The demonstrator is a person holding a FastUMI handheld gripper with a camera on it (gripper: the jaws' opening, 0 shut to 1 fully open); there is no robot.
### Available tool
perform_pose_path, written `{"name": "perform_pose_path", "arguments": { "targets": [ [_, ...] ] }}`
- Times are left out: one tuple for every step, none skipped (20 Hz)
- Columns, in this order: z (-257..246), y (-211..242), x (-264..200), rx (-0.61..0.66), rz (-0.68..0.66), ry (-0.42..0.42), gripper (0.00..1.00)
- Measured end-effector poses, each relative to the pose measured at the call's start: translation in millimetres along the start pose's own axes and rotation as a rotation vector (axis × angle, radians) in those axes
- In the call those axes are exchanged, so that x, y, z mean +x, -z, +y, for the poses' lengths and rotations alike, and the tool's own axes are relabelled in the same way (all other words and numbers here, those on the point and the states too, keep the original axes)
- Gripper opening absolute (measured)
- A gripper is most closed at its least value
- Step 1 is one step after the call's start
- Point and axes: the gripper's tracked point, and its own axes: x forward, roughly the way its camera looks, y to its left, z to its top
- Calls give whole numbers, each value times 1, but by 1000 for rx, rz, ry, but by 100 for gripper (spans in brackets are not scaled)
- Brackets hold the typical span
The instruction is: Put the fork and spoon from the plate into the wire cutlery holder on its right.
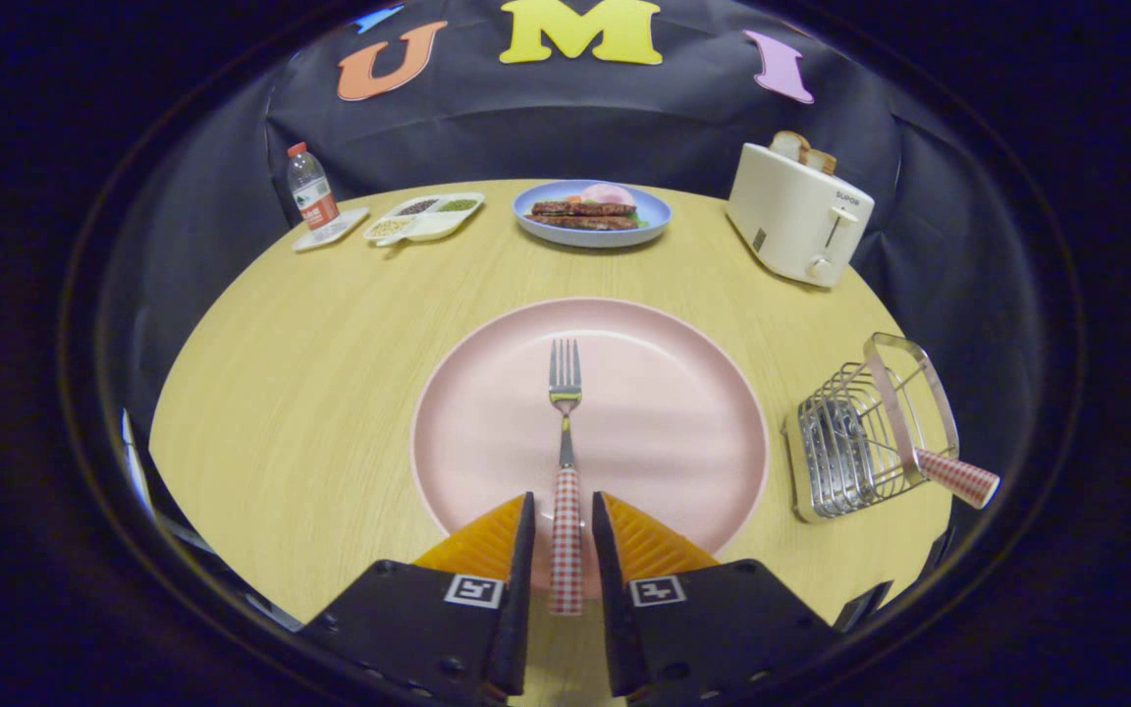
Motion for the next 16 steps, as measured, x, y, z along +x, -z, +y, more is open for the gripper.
{"name": "perform_pose_path", "arguments": {
  "targets": [
    [1, 1, 2, 2, 6, -2, 23],
    [-1, -1, 2, 0, 9, 2, 14],
    [-6, -2, 3, -2, 12, 11, 10],
    [-4, -1, 5, 8, 24, 5, 6],
    [0, -2, -1, 17, 39, -13, 7],
    [-3, -3, -6, 26, 47, -14, 7],
    [-5, -10, -11, 35, 46, -18, 7],
    [-7, -15, -17, 43, 48, -18, 7],
    [-9, -21, -25, 47, 60, -19, 6],
    [-11, -27, -35, 61, 76, -29, 7],
    [-14, -36, -46, 75, 88, -41, 7],
    [-17, -46, -59, 94, 97, -60, 7],
    [-21, -58, -71, 113, 102, -82, 6],
    [-31, -70, -84, 124, 103, -92, 6],
    [-44, -80, -98, 128, 104, -95, 7],
    [-60, -89, -112, 138, 107, -94, 7]
  ]
}}
